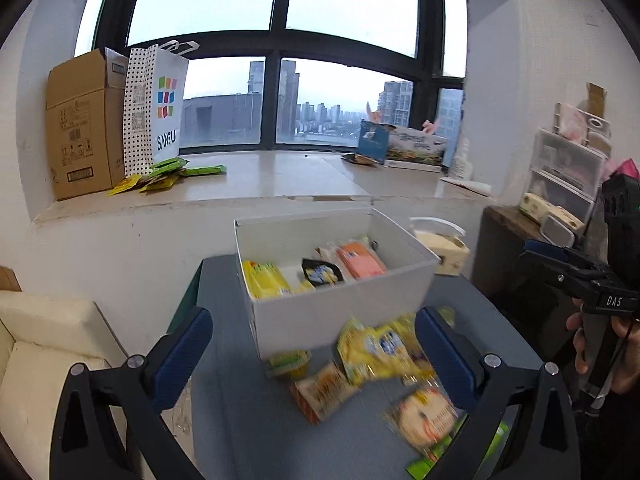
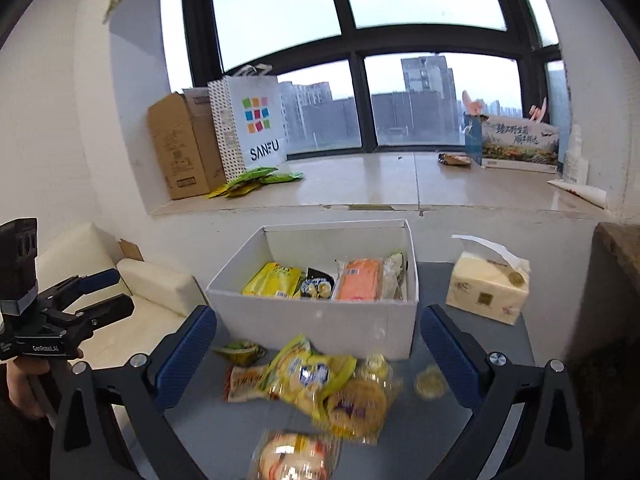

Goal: Organize snacks
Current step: 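Reach the right tool to the yellow chip bag and grasp it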

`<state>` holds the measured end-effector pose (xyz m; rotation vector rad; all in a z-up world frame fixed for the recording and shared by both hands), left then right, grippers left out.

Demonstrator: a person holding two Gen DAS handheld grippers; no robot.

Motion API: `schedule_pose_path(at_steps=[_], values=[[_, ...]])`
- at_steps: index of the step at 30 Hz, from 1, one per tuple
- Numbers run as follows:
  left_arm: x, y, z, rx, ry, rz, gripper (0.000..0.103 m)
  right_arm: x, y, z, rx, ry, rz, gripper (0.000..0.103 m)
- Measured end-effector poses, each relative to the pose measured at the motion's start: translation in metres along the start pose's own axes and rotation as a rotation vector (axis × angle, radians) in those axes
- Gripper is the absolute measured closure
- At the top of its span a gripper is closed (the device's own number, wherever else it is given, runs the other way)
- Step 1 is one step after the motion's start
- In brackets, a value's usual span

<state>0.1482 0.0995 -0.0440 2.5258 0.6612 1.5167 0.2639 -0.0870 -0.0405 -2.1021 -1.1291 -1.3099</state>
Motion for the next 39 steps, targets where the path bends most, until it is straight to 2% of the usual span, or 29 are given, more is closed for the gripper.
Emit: schedule_pose_path(at_steps=[3,8,12,16,26,32,39], values=[[-0.019,0.005,-0.019,-0.034,-0.010,-0.017,0.000,-0.023,-0.005,-0.022,0.001,0.008,0.018,0.000],[-0.049,0.003,-0.035,-0.048,-0.042,-0.078,0.000,-0.074,-0.011,-0.044,0.005,-0.017,0.099,0.000],[-0.068,0.005,-0.030,-0.044,-0.087,-0.069,0.000,-0.107,-0.016,-0.046,0.016,-0.062,0.096,0.000],[-0.084,0.010,-0.027,-0.059,-0.121,-0.065,0.000,-0.123,-0.018,-0.037,0.004,-0.106,0.076,0.000],[-0.092,0.016,-0.026,-0.085,-0.142,-0.043,0.000,-0.124,-0.043,0.019,0.098,-0.196,0.012,0.000],[-0.097,0.017,-0.023,-0.099,-0.159,-0.033,0.000,-0.104,-0.058,0.085,0.121,-0.262,-0.243,0.000],[-0.099,0.017,-0.023,-0.093,-0.167,-0.019,0.000,-0.088,-0.075,0.152,0.182,-0.353,-0.439,0.000]])
Point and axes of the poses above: each gripper's, at about its wrist camera, not at the fingertips, and z roughly the way its jaws point, y to its right, x to its top, the point moved 10 cm from there along z, roughly the way its jaws point, and after that the axes turned 15 degrees about -z, right-handed, at the moved point
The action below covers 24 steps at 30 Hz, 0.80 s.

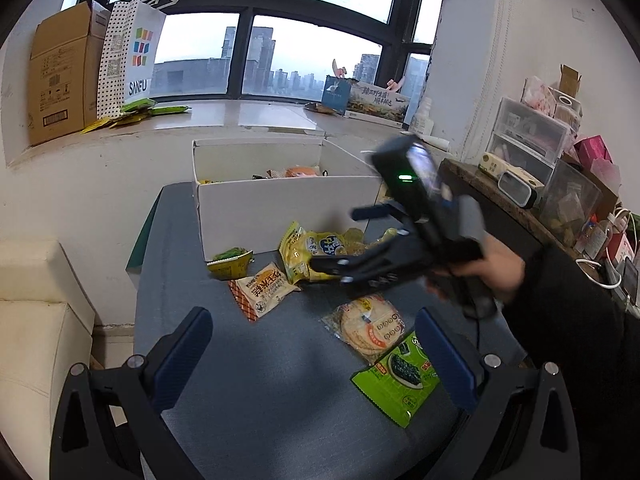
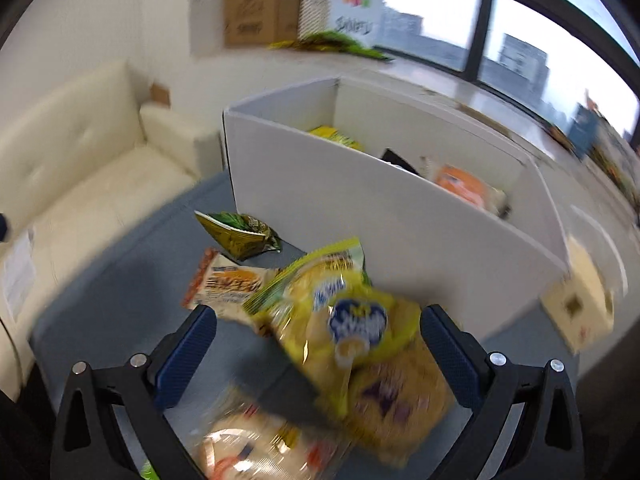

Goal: Organize snacks
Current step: 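Reach the right tool to the yellow chip bag and grasp it, then grasp the small green garlic-flavour pack with the left tool while the right tool holds the chip bag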

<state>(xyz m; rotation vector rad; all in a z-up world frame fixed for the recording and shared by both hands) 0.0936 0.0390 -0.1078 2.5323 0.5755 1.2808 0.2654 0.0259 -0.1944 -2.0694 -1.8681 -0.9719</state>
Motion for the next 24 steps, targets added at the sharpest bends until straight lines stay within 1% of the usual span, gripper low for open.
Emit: schedule_pose_path(at_steps=[1,3,6,10,12,13,14,15,16,18,20,22,24], values=[[0.000,0.000,0.000,0.002,0.000,0.000,0.000,0.004,-0.001,0.006,0.000,-0.009,-0.054,0.000],[0.000,-0.004,0.000,0.006,-0.002,-0.008,0.000,0.007,-0.002,0.018,0.020,-0.032,-0.117,0.000],[0.000,-0.007,0.002,0.009,-0.006,-0.017,0.000,0.000,0.001,0.038,0.055,-0.093,-0.154,0.000],[-0.001,-0.009,0.004,0.010,-0.013,-0.019,0.000,-0.011,0.003,0.056,0.081,-0.139,-0.157,0.000],[-0.002,-0.009,0.006,0.013,-0.018,-0.016,0.000,-0.014,0.003,0.060,0.126,-0.138,-0.119,0.000],[-0.003,-0.009,0.007,0.016,-0.021,-0.016,0.000,-0.013,0.006,0.060,0.127,-0.132,-0.100,0.001],[-0.004,-0.009,0.008,0.019,-0.025,-0.016,0.000,-0.013,0.008,0.059,0.122,-0.121,-0.085,0.018],[-0.005,-0.009,0.008,0.021,-0.027,-0.016,0.000,-0.012,0.009,0.056,0.116,-0.106,-0.085,0.027],[-0.006,-0.009,0.009,0.022,-0.027,-0.017,0.000,-0.012,0.009,0.053,0.129,-0.092,-0.081,0.036],[-0.006,-0.009,0.009,0.021,-0.028,-0.021,0.000,-0.016,0.008,0.048,0.139,-0.106,-0.073,0.039],[-0.006,-0.010,0.010,0.024,-0.027,-0.027,0.000,-0.017,0.004,0.043,0.136,-0.101,-0.087,0.049],[-0.006,-0.010,0.011,0.022,-0.030,-0.034,0.000,-0.020,0.009,0.036,0.112,-0.104,-0.049,0.055],[-0.006,-0.011,0.012,0.021,-0.033,-0.038,0.000,-0.020,0.014,0.022,0.124,-0.062,0.020,0.065]])
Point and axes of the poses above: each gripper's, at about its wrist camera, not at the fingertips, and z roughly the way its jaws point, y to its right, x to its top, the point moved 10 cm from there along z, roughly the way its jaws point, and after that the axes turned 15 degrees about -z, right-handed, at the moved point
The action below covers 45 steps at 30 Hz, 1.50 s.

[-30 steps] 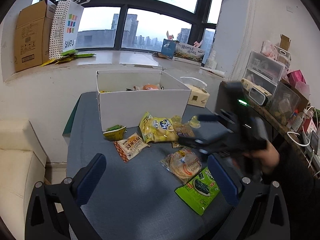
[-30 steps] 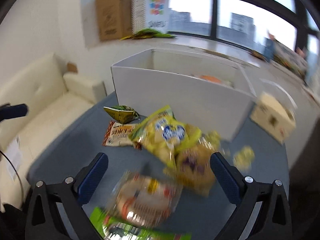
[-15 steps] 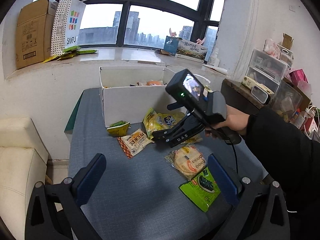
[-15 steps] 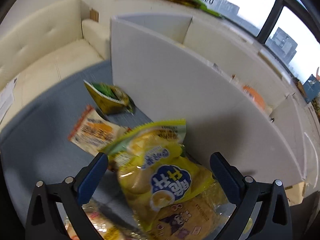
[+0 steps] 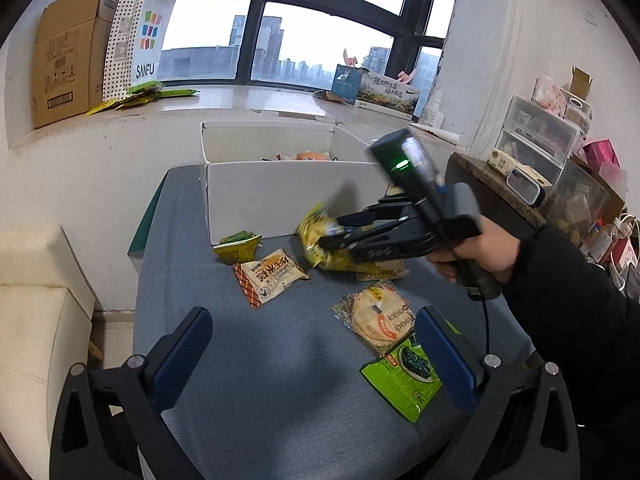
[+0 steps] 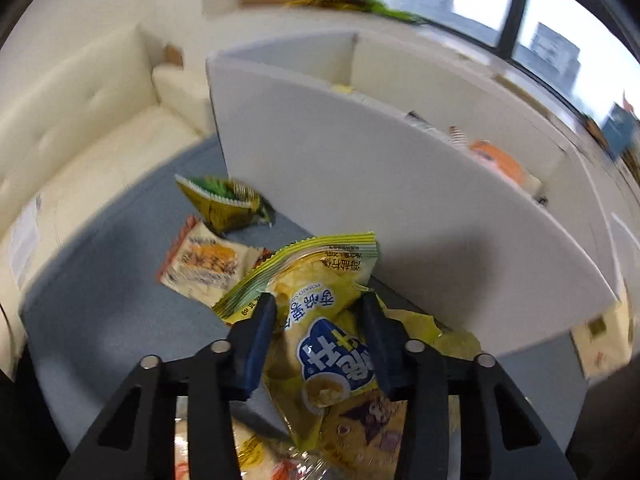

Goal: Organize snacks
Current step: 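Grasp the small green garlic-flavour pack with the left tool while the right tool holds the chip bag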

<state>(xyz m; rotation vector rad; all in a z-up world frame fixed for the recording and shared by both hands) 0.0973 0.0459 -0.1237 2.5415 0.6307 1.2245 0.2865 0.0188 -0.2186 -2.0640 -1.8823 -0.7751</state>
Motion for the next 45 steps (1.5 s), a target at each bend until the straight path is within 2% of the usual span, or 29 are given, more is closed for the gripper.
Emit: schedule_pose_path(at_steps=[1,4,9,15,22,24,27,29,31,33,34,35,38,45], values=[[0.000,-0.001,0.001,0.002,-0.001,-0.002,0.000,-0.002,0.002,-0.009,-0.002,0.023,0.029,0.081],[-0.001,-0.005,0.006,0.000,-0.012,-0.031,0.000,-0.014,0.007,-0.034,-0.025,0.065,0.087,0.081],[0.002,-0.006,0.009,-0.013,-0.015,-0.061,0.000,-0.019,0.004,-0.050,-0.041,0.082,0.115,0.082],[0.010,-0.009,0.022,-0.004,-0.019,-0.049,0.000,-0.032,-0.009,-0.116,-0.033,0.250,0.217,0.082],[0.044,-0.029,0.095,0.086,-0.046,-0.074,0.000,-0.067,-0.036,-0.172,-0.045,0.368,0.321,0.081],[0.057,-0.037,0.123,0.142,-0.054,-0.069,0.000,-0.077,-0.043,-0.174,-0.050,0.380,0.355,0.082],[0.067,-0.049,0.154,0.169,-0.076,-0.087,0.000,-0.091,-0.048,-0.173,-0.033,0.393,0.410,0.082],[0.069,-0.062,0.173,0.230,-0.097,-0.104,0.000,-0.098,-0.048,-0.170,-0.021,0.393,0.437,0.082],[0.070,-0.073,0.187,0.245,-0.102,-0.131,0.001,-0.105,-0.045,-0.166,-0.016,0.384,0.467,0.081],[0.071,-0.080,0.194,0.259,-0.105,-0.140,0.013,-0.109,-0.043,-0.165,-0.018,0.385,0.482,0.081],[0.070,-0.081,0.197,0.252,-0.112,-0.136,0.047,-0.110,-0.042,-0.165,-0.016,0.384,0.485,0.081],[0.068,-0.082,0.200,0.252,-0.127,-0.128,0.055,-0.111,-0.043,-0.165,-0.016,0.384,0.488,0.081],[0.068,-0.080,0.195,0.223,-0.119,-0.129,0.059,-0.111,-0.042,-0.164,-0.017,0.383,0.490,0.081],[0.069,-0.054,0.147,0.119,-0.027,-0.080,0.060,-0.110,-0.047,-0.159,-0.010,0.374,0.481,0.081]])
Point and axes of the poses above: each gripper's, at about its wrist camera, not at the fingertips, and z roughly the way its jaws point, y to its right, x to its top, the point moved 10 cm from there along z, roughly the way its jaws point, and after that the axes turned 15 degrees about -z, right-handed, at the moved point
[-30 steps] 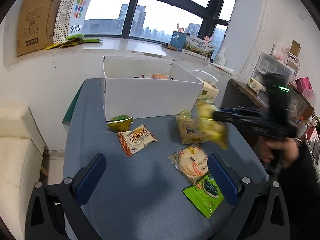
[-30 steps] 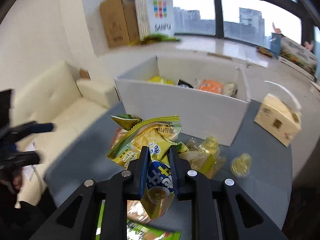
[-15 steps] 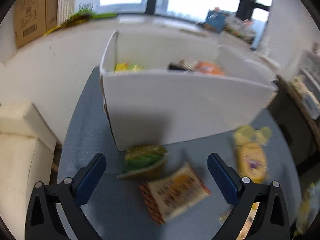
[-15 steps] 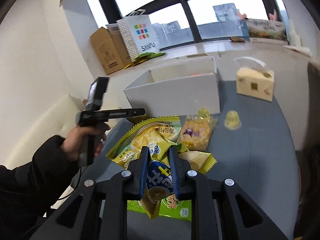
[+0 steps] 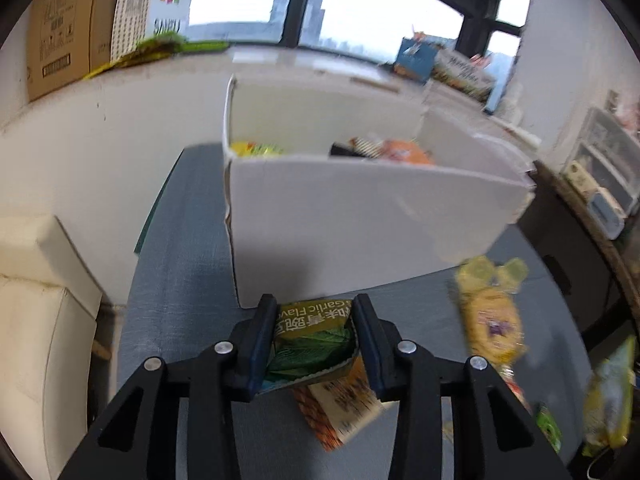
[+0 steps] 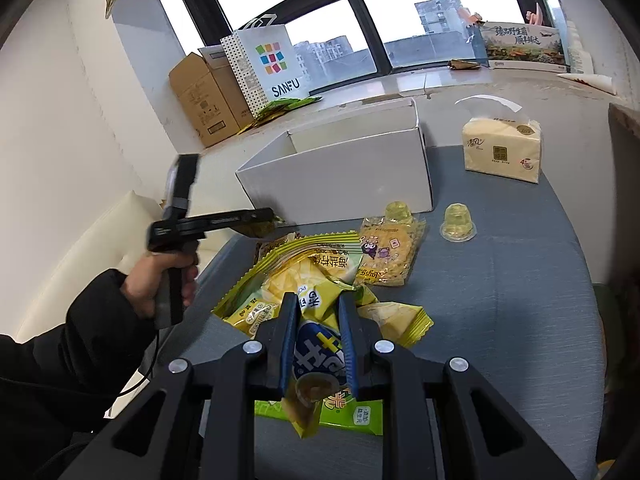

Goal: Organize snacks
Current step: 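Grasp the small green garlic-flavour pack with the left tool while the right tool holds the chip bag, then carry both packs over the white box and open both tools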

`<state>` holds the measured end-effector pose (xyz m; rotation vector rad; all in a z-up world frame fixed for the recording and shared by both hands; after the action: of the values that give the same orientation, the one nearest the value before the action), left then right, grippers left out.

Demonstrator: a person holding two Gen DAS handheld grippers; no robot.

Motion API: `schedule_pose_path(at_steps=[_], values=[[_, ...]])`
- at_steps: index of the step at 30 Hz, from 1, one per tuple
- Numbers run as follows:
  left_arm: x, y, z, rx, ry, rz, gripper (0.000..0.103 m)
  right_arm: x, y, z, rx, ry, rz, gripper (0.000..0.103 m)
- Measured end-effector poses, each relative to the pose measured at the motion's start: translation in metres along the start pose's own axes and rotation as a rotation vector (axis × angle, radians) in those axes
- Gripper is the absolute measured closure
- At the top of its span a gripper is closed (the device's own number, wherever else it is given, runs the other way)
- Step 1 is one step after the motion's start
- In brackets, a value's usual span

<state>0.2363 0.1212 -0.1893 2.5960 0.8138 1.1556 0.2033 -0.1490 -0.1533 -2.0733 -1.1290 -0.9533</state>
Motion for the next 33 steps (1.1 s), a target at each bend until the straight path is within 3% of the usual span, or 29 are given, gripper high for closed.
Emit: schedule_pose_path(at_steps=[8,17,26,33], values=[[-0.011,0.040,-0.088,-0.188,0.116,0.055,0.060,-0.001,0.004,0.010,0.013,-0.011,0.013,0.081],[-0.014,0.083,-0.155,-0.283,0.207,0.162,0.060,0.029,-0.001,0.019,0.053,0.030,0.022,0.081],[0.038,0.086,-0.155,-0.301,0.264,0.149,0.060,0.096,0.008,0.040,0.053,0.076,0.000,0.081],[0.119,0.082,-0.102,-0.247,0.276,0.113,0.060,0.180,0.043,0.065,-0.023,0.104,-0.022,0.081]])
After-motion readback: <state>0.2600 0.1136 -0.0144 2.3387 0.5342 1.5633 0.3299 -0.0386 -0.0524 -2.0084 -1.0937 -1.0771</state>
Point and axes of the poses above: each gripper's, at about its wrist camera, not at the fingertips, and z roughly the way its jaws point, y to its right, x to its top, the point moved 10 cm from there along z, roughly the way its jaws point, and after that the axes turned 15 degrees about -z, right-handed, at the moved point
